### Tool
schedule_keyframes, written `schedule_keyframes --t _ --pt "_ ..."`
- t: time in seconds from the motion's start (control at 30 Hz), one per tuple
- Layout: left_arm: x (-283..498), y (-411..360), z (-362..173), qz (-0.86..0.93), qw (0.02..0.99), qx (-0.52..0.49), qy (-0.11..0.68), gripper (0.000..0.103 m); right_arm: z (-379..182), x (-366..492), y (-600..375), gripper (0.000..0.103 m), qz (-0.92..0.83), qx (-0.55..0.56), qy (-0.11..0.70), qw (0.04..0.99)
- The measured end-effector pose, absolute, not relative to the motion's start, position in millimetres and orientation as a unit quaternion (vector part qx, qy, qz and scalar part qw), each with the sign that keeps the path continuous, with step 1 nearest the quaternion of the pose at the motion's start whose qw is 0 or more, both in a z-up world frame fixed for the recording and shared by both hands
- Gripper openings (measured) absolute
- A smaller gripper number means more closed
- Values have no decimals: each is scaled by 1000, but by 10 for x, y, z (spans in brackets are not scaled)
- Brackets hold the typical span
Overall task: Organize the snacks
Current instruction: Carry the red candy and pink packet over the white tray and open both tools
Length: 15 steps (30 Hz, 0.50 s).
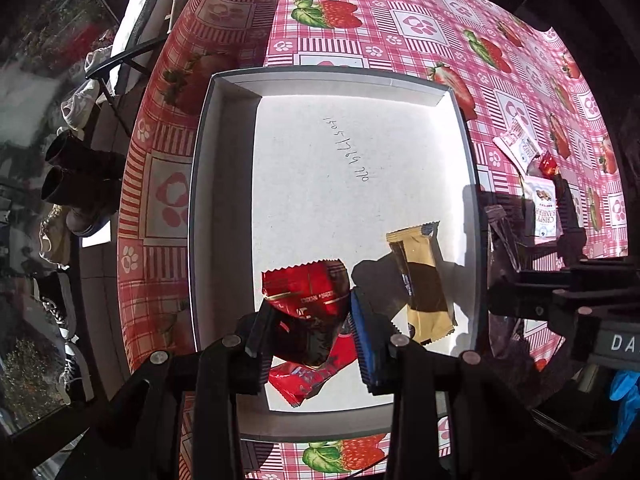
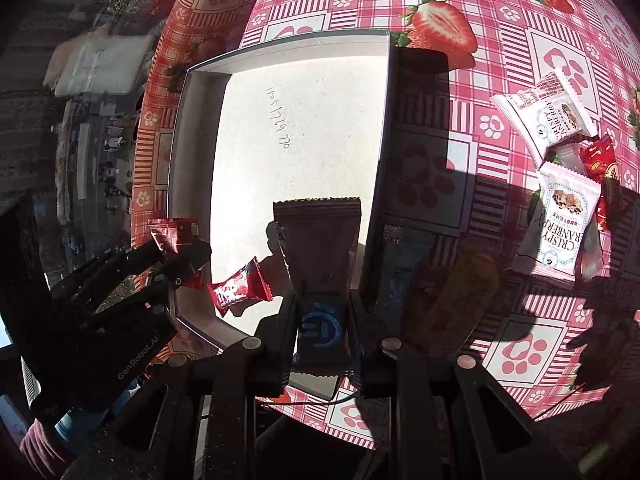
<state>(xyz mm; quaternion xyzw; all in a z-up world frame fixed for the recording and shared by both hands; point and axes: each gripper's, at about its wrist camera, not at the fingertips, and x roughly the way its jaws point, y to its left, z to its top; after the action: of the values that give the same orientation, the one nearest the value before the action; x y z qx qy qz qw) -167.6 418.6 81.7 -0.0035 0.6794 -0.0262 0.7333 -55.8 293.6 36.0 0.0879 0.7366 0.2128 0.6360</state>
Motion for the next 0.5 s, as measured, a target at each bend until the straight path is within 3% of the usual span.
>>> schedule_keyframes --t 0.27,0.3,0.33,0.37,0.4,0.47,0.5 --pt "-1722 4234 568 0 713 4 701 39 170 -461 3243 25 228 87 749 616" --pt "-1734 4227 535 3 710 10 704 43 151 -450 3270 25 229 85 750 615" --pt "-1746 4221 506 6 707 15 707 53 139 -441 3287 25 229 82 751 614" --pt "-1765 4216 477 9 704 19 710 60 142 -436 3292 39 226 76 751 616" --pt "-1783 4214 461 12 703 21 711 70 159 -433 3276 71 222 71 749 621" --pt "-1822 4205 449 15 702 25 711 73 243 -428 3159 103 212 66 735 640" --pt "-1838 4194 443 14 701 26 712 73 269 -424 3095 103 207 64 733 644"
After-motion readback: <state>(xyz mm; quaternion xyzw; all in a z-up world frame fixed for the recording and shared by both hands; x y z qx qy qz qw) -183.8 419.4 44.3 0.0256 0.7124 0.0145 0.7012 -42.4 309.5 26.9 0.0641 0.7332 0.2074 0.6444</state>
